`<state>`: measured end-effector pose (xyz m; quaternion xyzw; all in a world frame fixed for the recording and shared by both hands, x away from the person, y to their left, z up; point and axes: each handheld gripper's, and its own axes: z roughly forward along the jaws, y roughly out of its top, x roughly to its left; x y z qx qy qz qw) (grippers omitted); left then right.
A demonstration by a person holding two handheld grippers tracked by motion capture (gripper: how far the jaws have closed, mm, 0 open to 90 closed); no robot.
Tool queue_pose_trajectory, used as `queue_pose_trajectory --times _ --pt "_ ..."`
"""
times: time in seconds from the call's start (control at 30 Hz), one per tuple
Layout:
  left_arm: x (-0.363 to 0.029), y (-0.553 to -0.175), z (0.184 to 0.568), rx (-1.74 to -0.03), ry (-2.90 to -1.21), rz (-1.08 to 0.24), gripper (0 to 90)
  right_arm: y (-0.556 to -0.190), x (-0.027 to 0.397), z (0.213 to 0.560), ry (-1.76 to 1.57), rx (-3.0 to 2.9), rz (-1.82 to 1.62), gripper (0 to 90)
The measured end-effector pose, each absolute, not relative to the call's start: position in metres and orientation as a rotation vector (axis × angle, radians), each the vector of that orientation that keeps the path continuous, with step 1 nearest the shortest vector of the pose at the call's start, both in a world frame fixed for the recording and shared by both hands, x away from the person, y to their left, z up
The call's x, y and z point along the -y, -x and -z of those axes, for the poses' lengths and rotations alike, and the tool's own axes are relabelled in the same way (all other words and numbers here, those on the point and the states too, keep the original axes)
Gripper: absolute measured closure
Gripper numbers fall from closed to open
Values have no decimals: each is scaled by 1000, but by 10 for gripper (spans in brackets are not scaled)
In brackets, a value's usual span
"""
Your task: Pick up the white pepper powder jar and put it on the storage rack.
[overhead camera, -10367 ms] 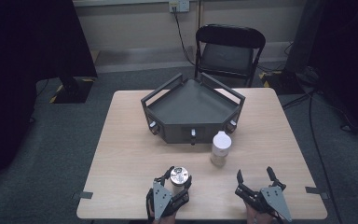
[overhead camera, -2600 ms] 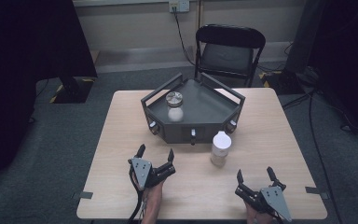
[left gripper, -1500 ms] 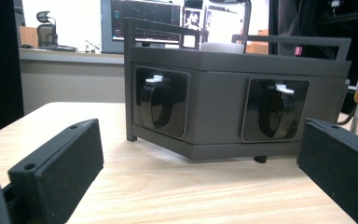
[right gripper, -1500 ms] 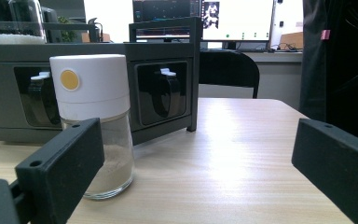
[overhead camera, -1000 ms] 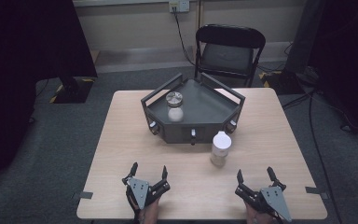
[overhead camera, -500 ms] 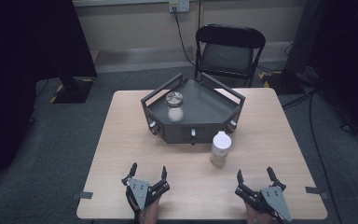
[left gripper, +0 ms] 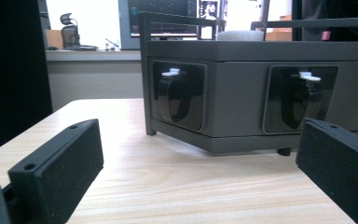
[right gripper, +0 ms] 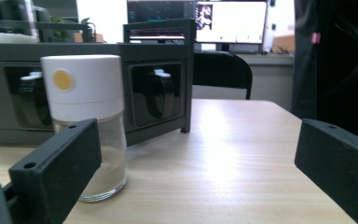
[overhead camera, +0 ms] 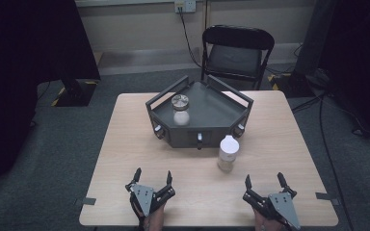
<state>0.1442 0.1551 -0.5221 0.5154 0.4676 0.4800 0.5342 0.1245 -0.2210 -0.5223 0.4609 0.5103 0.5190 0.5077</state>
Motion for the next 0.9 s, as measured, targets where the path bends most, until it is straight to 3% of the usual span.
queue_pose_trajectory --times 0.9 --pt "-157 -145 521 -1111 -1235 -1135 7 -166 203 478 -994 -1301 -1374 0"
